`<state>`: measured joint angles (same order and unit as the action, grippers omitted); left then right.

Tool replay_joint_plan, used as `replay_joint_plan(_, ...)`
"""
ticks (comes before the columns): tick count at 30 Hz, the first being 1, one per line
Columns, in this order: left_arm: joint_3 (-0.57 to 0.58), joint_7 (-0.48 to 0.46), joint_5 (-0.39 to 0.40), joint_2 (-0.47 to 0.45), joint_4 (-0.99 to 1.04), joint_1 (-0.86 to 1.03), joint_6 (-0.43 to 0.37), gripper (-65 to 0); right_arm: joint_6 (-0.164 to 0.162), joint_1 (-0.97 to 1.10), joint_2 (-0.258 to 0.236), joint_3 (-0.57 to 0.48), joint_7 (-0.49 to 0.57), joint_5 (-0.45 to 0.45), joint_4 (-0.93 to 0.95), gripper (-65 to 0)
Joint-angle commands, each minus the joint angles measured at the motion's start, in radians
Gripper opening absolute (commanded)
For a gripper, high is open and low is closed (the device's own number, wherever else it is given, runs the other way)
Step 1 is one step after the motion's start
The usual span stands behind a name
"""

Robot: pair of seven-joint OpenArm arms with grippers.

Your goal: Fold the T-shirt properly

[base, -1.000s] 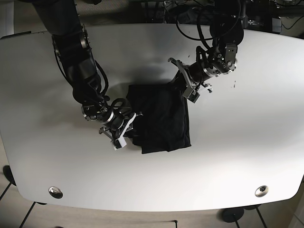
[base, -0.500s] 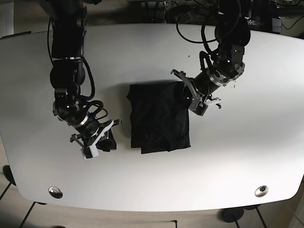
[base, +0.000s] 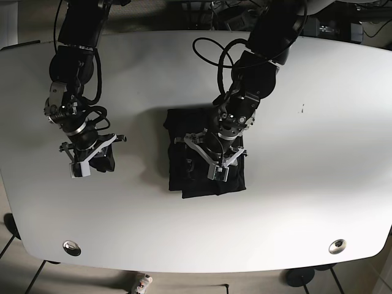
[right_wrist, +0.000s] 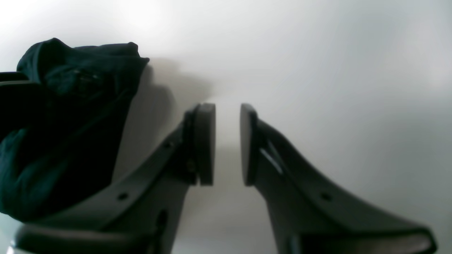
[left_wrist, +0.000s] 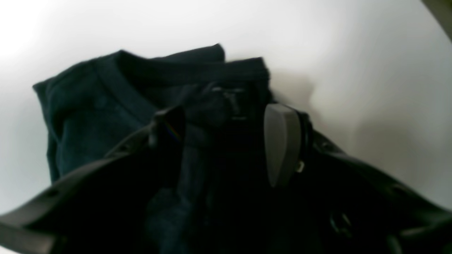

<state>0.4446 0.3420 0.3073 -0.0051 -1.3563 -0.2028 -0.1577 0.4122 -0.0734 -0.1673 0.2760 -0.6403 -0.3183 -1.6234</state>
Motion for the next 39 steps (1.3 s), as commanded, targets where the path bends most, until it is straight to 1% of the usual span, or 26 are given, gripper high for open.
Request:
replay_joint_plan(1, 0.035, -0.031, -0.001, 0.001, 0.021, -0.033, 0.004, -31.1, 0.003, -0.007, -0.008, 0.019, 0.026, -0.015, -0.025, -53.4)
replay_joint_plan(3, 0.062, -0.031, -0.001, -0.005, 0.070, -0.036, 0.004, -31.1, 0.003, -0.003, -0.008, 0.029, 0.026, -0.015, -0.035, -53.4)
replay_joint_plan(5, 0.105, -0.031, 0.000, -0.051, 0.108, -0.034, 0.014, -31.1, 0.003, 0.001, -0.005, 0.030, 0.026, -0.015, -0.051, -53.4)
replay_joint_plan(7, 0.161, -0.017, 0.006, -0.111, 0.116, -0.030, 0.079, -31.1, 0.003, 0.002, -0.004, 0.030, 0.026, -0.015, -0.061, -53.4)
replay_joint_plan(8, 0.178, 0.012, 0.008, -0.152, 0.094, -0.027, 0.125, -31.1, 0.003, 0.005, -0.004, 0.030, 0.026, -0.015, -0.071, -53.4)
replay_joint_plan(10, 0.178, 0.078, 0.006, -0.220, 0.039, 0.012, 0.177, -31.1, 0.003, 0.025, -0.004, 0.030, 0.026, -0.015, -0.102, -53.4)
replay_joint_plan(11, 0.159, 0.090, 0.006, -0.258, 0.018, 0.030, 0.194, -31.1, 0.001, 0.028, -0.002, 0.030, 0.026, -0.015, -0.114, -53.4)
replay_joint_plan(13, 0.081, 0.093, 0.006, -0.342, -0.016, 0.068, 0.228, -31.1, 0.001, 0.037, -0.002, 0.030, 0.026, -0.015, -0.140, -53.4)
replay_joint_plan(16, -0.096, 0.093, 0.002, -0.447, -0.025, 0.144, 0.318, -31.1, 0.000, 0.071, -0.002, 0.030, 0.026, -0.015, -0.176, -53.4)
replay_joint_plan(19, -0.277, 0.093, 0.000, -0.533, 0.015, 0.204, 0.453, -31.1, 0.000, 0.103, -0.001, 0.029, 0.026, -0.015, -0.208, -53.4)
replay_joint_plan(22, -0.439, 0.093, 0.000, -0.605, 0.120, 0.230, 0.585, -31.5, 0.000, 0.145, -0.001, 0.027, 0.026, -0.015, -0.248, -53.4)
replay_joint_plan(23, -0.499, 0.090, 0.000, -0.643, 0.189, 0.230, 0.640, -31.7, 0.001, 0.163, 0.013, 0.026, 0.027, -0.015, -0.260, -53.4)
replay_joint_plan(24, -0.534, 0.085, 0.000, -0.672, 0.243, 0.230, 0.677, -31.7, 0.001, 0.172, 0.030, 0.029, 0.027, -0.015, -0.271, -53.4)
replay_joint_plan(25, -0.580, 0.067, 0.000, -0.709, 0.328, 0.227, 0.726, -31.7, 0.001, 0.188, 0.041, 0.030, 0.027, -0.012, -0.274, -53.4)
replay_joint_plan(27, -0.611, -0.002, 0.000, -0.764, 0.447, 0.223, 0.769, -31.7, 0.003, 0.208, 0.047, 0.029, 0.029, -0.014, -0.274, -53.4)
replay_joint_plan(30, -0.611, -0.131, 0.000, -0.841, 0.599, 0.222, 0.775, -31.7, 0.003, 0.232, 0.050, 0.024, 0.029, -0.015, -0.272, -53.4)
replay_joint_plan(31, -0.611, -0.169, 0.000, -0.863, 0.625, 0.222, 0.777, -31.7, 0.003, 0.240, 0.061, 0.024, 0.029, -0.015, -0.272, -53.4)
replay_joint_plan(33, -0.611, -0.225, 0.002, -0.895, 0.641, 0.222, 0.781, -31.7, 0.003, 0.260, 0.082, 0.026, 0.030, -0.006, -0.272, -53.4)
replay_joint_plan(35, -0.616, -0.261, 0.008, -0.912, 0.633, 0.222, 0.781, -31.7, 0.003, 0.277, 0.088, 0.026, 0.032, -0.006, -0.269, -53.4)
replay_joint_plan(37, -0.668, -0.298, 0.008, -0.912, 0.544, 0.230, 0.781, -31.8, 0.003, 0.294, 0.090, 0.024, 0.032, -0.006, -0.271, -53.4)
replay_joint_plan(39, -0.751, -0.303, 0.008, -0.905, 0.449, 0.285, 0.783, -31.8, -0.005, 0.297, 0.090, 0.024, 0.032, -0.005, -0.272, -53.4)
